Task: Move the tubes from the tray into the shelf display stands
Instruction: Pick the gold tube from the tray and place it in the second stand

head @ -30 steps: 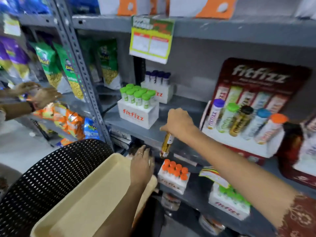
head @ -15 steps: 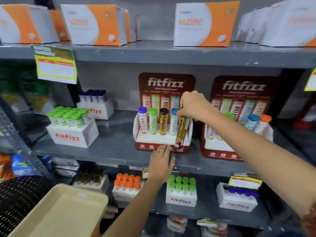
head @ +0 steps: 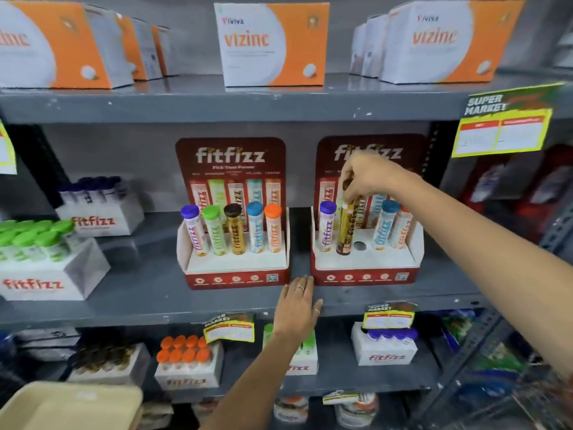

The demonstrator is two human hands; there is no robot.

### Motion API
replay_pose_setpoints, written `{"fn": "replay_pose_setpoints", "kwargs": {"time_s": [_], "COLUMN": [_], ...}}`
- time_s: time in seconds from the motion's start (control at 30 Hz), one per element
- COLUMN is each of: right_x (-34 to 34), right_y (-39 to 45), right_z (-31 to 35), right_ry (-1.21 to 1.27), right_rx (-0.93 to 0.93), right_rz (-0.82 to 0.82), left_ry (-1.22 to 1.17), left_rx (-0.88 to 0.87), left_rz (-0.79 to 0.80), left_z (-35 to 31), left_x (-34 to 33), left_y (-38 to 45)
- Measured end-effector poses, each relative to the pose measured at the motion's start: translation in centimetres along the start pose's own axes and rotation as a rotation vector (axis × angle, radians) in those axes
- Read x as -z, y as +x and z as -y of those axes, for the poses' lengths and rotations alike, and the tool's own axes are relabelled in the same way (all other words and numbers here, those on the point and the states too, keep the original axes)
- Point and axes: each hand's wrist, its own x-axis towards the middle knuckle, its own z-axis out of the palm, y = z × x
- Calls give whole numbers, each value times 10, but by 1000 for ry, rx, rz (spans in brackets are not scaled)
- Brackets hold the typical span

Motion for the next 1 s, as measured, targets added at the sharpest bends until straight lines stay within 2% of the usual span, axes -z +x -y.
{"fn": "replay_pose_setpoints", "kwargs": {"time_s": [0.3, 0.57, 1.0], "right_x": [-14, -28, -36], "right_y": [4, 12, 17], "right_z": [-28, -39, -45], "right_ry": [-24, -43, -42], "right_rx": [-118, -205, -232], "right_rz": [-96, -123, -137], "left_ry": [96, 103, 119], "left_rx": [17, 42, 43], "left_rz": [121, 136, 156], "left_z": [3, 5, 3], "left_x": [-10, -18, -15], "left_y": [3, 7, 6]}}
